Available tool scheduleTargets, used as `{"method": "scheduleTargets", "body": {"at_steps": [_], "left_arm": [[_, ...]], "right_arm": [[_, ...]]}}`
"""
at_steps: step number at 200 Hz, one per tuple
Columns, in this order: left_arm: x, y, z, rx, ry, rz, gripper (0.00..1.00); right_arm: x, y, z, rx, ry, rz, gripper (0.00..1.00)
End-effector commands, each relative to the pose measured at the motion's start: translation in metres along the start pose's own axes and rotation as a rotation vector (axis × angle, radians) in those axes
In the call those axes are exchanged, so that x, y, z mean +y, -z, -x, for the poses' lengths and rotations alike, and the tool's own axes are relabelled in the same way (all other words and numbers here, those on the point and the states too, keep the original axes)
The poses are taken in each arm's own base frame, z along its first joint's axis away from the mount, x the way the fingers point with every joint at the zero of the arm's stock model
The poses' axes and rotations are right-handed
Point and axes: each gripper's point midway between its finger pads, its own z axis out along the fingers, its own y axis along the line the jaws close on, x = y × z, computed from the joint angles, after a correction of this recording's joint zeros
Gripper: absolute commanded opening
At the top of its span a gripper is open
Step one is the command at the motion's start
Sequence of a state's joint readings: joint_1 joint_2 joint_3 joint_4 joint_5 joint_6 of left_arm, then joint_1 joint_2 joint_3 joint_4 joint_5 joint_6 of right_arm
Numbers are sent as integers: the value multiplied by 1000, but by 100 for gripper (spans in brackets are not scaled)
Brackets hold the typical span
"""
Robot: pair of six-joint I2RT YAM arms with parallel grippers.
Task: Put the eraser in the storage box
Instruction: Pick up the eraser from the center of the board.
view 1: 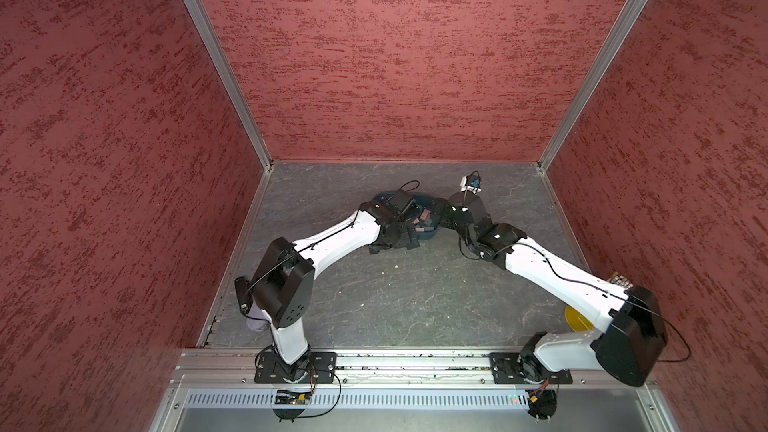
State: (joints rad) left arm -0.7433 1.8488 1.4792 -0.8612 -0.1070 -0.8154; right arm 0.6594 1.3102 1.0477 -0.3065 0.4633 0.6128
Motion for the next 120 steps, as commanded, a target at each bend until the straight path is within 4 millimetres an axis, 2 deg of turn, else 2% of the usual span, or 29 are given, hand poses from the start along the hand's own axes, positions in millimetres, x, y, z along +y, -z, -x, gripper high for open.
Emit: {"method": "scheduleTargets", "body": {"at_steps": [1, 52, 100, 120], "left_arm": [[-13, -10, 7, -26, 17, 33, 100], [-32, -42, 6, -42, -20, 130, 100], [-36, -53, 1, -99, -44, 168, 100], [-39, -58, 1, -112, -44, 165, 95]], "right_arm": [[-15, 15, 11, -48, -16, -25, 99], [-23, 45, 23, -95, -38, 26, 99], [-26, 59, 25, -115, -38, 62, 99], [-26, 61, 24, -119, -30, 71, 99]]}}
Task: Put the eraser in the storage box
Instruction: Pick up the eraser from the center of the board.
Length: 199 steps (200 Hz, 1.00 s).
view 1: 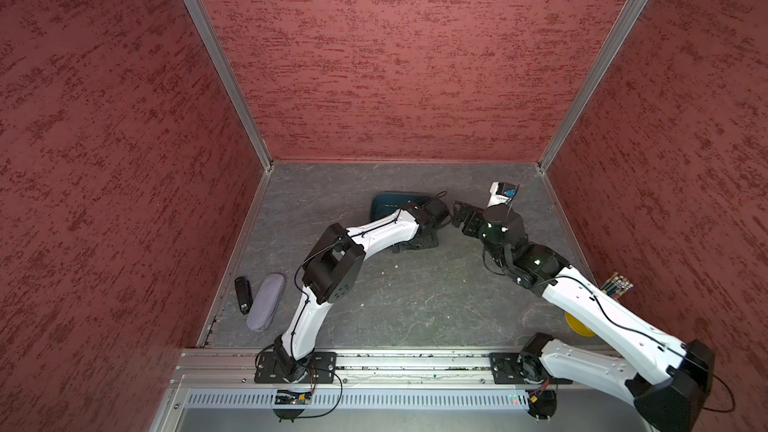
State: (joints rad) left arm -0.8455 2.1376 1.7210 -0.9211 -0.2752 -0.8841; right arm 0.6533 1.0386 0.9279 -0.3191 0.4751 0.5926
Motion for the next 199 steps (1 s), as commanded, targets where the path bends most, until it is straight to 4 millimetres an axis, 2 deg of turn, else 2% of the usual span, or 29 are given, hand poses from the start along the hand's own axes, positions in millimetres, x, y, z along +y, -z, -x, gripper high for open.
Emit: {"method": "scheduleTargets", "body": {"at_steps": [1, 44, 69, 131, 199], "left_arm": [[-4, -3, 5, -51, 8, 14, 95], [-7, -15, 4, -49, 29, 19, 84], [-6, -21, 3, -52, 43, 37, 81], [-7, -33, 1, -52, 59, 46, 80], [-6, -45, -9, -36, 56, 63, 65]], "right_arm": [[-2, 3, 1, -10, 15, 12, 99], [-3, 5, -4, 1, 23, 29, 99], [-1, 7, -6, -1, 19, 52, 99], [1, 6, -15, 20, 14, 87, 99], [3, 6, -24, 46, -1, 113, 99]]}}
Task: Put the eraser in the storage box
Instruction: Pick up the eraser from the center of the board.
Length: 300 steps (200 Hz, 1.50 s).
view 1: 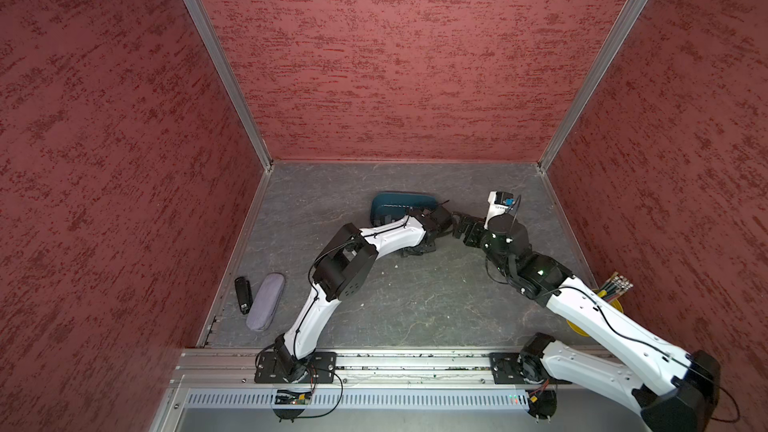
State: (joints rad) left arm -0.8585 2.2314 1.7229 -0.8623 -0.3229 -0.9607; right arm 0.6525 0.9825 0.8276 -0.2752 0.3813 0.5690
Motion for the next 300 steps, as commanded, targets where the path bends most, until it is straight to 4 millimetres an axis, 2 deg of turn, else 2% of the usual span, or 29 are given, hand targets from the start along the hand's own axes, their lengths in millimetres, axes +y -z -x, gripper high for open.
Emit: {"method": "scheduleTargets", "body": {"at_steps": [1, 14, 40, 85, 139, 237, 300], "left_arm": [[-2, -9, -2, -14, 1, 17, 65], [0, -10, -3, -16, -1, 26, 60], [7, -13, -7, -10, -5, 41, 59], [21, -18, -14, 2, -10, 60, 50], [33, -19, -16, 13, -14, 64, 48], [55, 17, -30, 0, -52, 36, 48], [59, 42, -32, -33, -78, 21, 48]], "right_arm": [[4, 3, 2, -9, -23, 38, 99], [6, 3, 1, -2, -22, 49, 99], [7, 2, -3, 14, -23, 57, 99], [9, 4, -5, 26, -29, 71, 99], [13, 4, -7, 41, -38, 92, 99], [12, 4, -13, 58, -48, 97, 99], [11, 3, -16, 65, -51, 93, 99]]}}
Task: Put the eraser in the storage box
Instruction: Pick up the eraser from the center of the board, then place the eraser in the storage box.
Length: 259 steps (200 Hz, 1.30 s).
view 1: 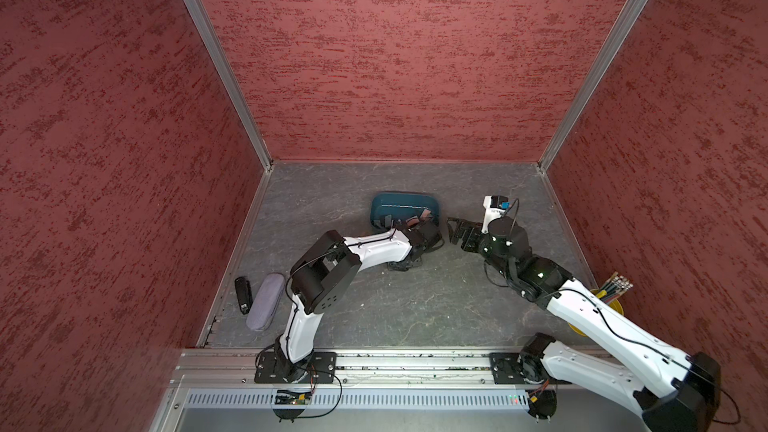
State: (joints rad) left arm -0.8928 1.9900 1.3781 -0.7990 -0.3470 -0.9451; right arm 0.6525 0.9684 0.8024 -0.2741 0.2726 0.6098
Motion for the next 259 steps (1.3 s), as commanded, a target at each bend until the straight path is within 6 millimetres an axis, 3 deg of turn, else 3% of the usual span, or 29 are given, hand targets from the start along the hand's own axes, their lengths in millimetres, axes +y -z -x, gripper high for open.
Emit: {"method": "scheduleTargets", "body": {"at_steps": [1, 30, 71, 122, 156, 180, 229, 259], "left_arm": [[3, 19, 4, -33, -15, -12, 48], [2, 35, 7, -51, -29, -33, 48], [1, 64, 25, -109, -43, -76, 48], [-6, 81, 80, -179, -51, -143, 50], [-8, 67, 117, -183, -46, -157, 50], [-18, 52, 132, -190, -74, -174, 51], [-27, 14, 133, -146, -103, -146, 53], [-28, 12, 135, -140, -92, -152, 56]], "right_arm": [[0, 2, 1, -8, -12, 12, 99], [-2, 2, 1, -10, -13, 3, 99], [-5, 4, 4, -25, -12, -13, 99], [-8, 12, 11, -53, -13, -26, 99], [-12, 17, 11, -59, -11, -38, 99], [-15, 19, 11, -64, -11, -45, 99], [-18, 23, 12, -70, -8, -54, 99], [-20, 25, 13, -71, -1, -65, 99]]}}
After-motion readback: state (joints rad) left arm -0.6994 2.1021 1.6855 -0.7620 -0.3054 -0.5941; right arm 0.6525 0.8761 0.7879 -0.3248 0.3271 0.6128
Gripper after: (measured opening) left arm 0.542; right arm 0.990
